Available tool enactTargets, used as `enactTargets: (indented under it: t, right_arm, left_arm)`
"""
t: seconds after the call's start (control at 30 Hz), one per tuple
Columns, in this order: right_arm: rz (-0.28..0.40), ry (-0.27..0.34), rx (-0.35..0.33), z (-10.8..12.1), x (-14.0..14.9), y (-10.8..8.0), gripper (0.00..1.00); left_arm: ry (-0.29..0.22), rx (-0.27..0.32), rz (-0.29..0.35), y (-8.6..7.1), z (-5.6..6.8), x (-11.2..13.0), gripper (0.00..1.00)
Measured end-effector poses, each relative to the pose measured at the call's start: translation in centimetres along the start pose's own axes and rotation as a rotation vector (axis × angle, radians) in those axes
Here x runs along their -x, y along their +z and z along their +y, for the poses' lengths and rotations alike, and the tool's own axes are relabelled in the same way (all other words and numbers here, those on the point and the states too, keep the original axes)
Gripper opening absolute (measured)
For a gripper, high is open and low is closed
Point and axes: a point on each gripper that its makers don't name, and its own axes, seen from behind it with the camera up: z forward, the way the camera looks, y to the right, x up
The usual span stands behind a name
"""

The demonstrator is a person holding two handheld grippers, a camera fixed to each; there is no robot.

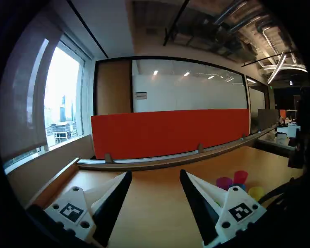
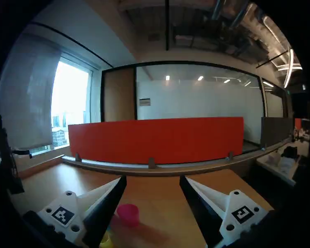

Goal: Pour water

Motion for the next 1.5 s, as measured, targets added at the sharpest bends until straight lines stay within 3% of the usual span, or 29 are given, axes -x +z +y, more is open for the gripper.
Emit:
enactTargets:
  t: [0.3,0.5,0.67,1.1,1.3,1.5]
  right_arm:
    - [0.012,0.001,0.004,0.4,-1.3,0.5,0.99]
    - [0.012,-0.032,-0.024,0.0,-1.4,1.0,0.99]
    - [0.011,-0.050,-0.096,-1.4,-1.8,1.3,0.99]
    - [-0.055,-0.096,-0.391,-7.6,-1.5,1.1,0.99]
    - [-0.063,-0.122,-0.467,-9.6,-1.9,1.1,1.00]
    - [-0.084,-0.149,-0.514,-10.8,-1.8,0.9,0.99]
  left_arm:
    - [0.003,0.055,-0.002,0.9,1.0,-1.4,0.85]
    - [0.002,0.105,0.009,1.5,2.0,-1.8,0.85]
    - [0.016,0.151,-0.002,1.8,2.8,-1.8,0.85]
    - [0.025,0.306,0.001,2.2,5.3,-3.2,0.85]
    - [0.077,0.363,0.000,2.4,6.2,-3.5,0.85]
    - [0.087,0.415,0.002,2.3,7.3,-3.8,0.85]
